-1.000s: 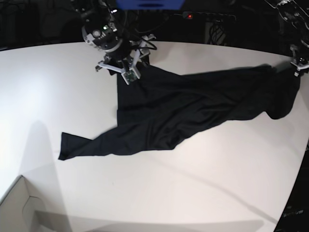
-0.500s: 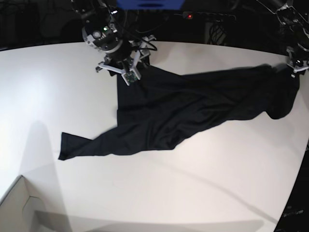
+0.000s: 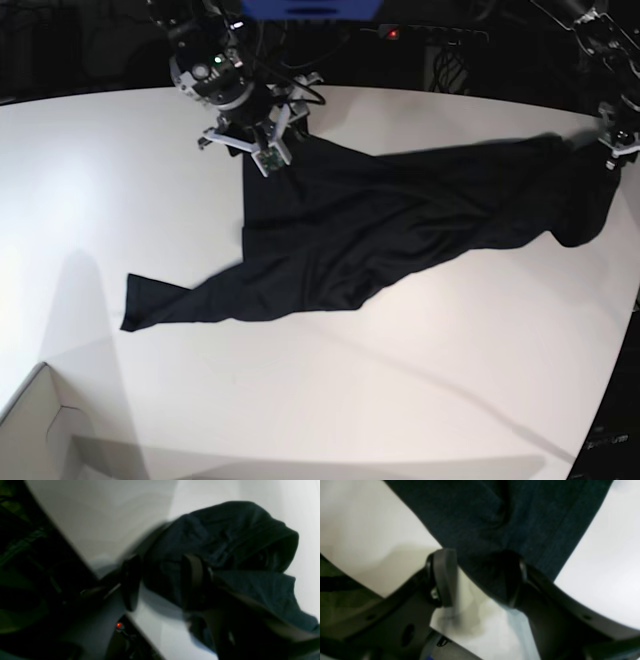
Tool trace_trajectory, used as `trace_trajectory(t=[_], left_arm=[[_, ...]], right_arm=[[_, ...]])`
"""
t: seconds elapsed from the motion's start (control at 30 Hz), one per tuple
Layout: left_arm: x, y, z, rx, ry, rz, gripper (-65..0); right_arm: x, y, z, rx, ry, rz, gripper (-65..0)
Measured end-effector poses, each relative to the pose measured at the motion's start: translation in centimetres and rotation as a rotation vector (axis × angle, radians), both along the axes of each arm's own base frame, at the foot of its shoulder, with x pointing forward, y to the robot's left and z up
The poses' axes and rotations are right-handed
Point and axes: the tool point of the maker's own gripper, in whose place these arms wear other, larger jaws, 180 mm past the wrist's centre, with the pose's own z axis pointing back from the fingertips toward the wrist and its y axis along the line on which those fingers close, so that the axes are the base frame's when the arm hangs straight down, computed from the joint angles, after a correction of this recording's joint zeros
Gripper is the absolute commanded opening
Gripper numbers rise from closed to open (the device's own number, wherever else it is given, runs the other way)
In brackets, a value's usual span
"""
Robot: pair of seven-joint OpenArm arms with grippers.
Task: Layout the t-shirt on the table in an organized manner, then fold the t-shirt properly
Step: 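Hold the shirt taut between both grippers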
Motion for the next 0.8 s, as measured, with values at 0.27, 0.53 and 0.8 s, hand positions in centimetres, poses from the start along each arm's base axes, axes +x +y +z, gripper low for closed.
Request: trace_trajectory(t=[0.27,0.53,0.8], left_arm=[[0.8,-1.1,-0.3,-0.014,0.002,-0.037,-65.0],[1.0,-0.9,0.2,-0.006,-0.006,-0.041,-64.8],[1.6,-0.2,5.5,0.141,-0.061,-0.078,-64.8]], right_arm=[[-0.1,0.0,-0.1,0.001,0.001,-0.002,-37.0],[0.2,0.0,-1.1,0.013,-0.017,-0.006,-56.8],[-0.9,-2.0,0.3,-0.049,0.000,0.012,-65.0]])
